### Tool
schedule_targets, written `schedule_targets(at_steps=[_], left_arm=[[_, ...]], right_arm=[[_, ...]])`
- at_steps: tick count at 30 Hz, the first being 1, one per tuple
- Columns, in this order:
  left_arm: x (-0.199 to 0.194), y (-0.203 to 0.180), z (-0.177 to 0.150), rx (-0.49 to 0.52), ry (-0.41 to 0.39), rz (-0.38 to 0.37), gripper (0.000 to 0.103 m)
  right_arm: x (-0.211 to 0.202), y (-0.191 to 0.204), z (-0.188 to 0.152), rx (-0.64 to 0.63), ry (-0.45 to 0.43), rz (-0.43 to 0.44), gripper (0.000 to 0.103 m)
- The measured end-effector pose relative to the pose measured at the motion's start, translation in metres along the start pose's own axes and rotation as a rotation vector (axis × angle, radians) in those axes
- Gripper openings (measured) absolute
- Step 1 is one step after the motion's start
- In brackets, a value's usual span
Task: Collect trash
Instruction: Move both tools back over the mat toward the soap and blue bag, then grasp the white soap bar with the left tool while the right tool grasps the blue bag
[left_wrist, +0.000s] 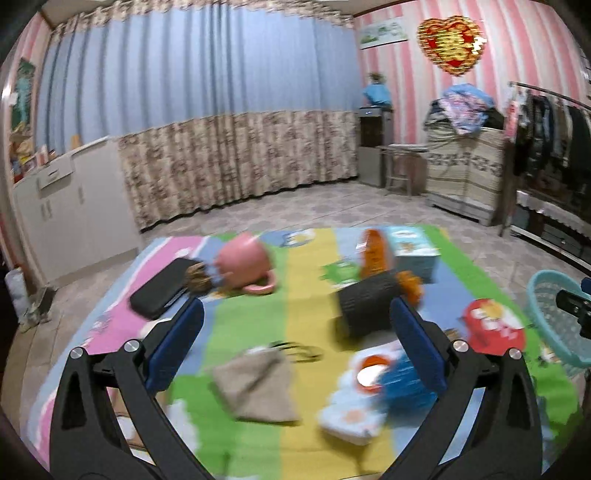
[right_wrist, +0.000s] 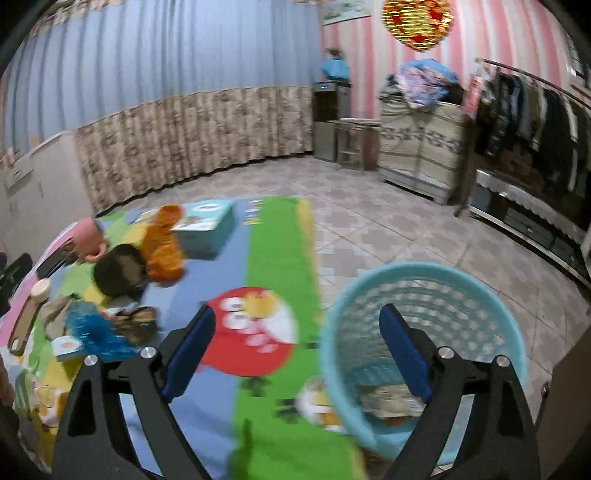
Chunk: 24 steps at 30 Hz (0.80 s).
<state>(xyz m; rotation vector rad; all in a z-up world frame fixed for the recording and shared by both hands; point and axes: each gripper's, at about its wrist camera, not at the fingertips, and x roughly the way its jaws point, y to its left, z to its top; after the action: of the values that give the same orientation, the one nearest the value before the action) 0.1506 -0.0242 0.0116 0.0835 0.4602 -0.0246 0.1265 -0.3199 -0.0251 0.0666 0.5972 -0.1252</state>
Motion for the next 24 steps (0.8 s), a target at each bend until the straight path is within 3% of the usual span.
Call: schedule_targets(at_steps=[10,16,18,19,20,22,24], left_arm=[[0.026,0.093,-0.027,-0.037,0.088,0.106,0.097],[0.036,0.134,-0.041,-0.06,0.114,0.152,0.097],[0.038,0.144,-0.046,-0.058,0.122,0.16,0.097],[0.04,0.146,-0.046,-0.058,0.125,0.162,0.097],[0.042,0.148,-0.047,-0.058,0.128,0.162,0.097],[0.044,0.153,-0.05,-0.062,0.133,0.16,0.097],[0.047,0.157,-0.05,-0.076,0.141,0.149,0.097]], right_arm=[[0.002,0.117,-0.014,-0.157,0.046,0.168,0.088],[0.013,0.172,-0.028,-0.256,0.093,0.179,0.087],[0.02,0.178,-0.029,-0.267,0.115,0.181,0.074],[0.025,0.181,-0.03,-0.267,0.138,0.197,0.056],[0.028,0.182,-0.03,-0.264,0.154,0.211,0.045],[0.029,0.181,-0.029,-0.256,0.159,0.238,0.033],[0.024,0.177,-0.021,-0.24,0.136,0.262,0.029]])
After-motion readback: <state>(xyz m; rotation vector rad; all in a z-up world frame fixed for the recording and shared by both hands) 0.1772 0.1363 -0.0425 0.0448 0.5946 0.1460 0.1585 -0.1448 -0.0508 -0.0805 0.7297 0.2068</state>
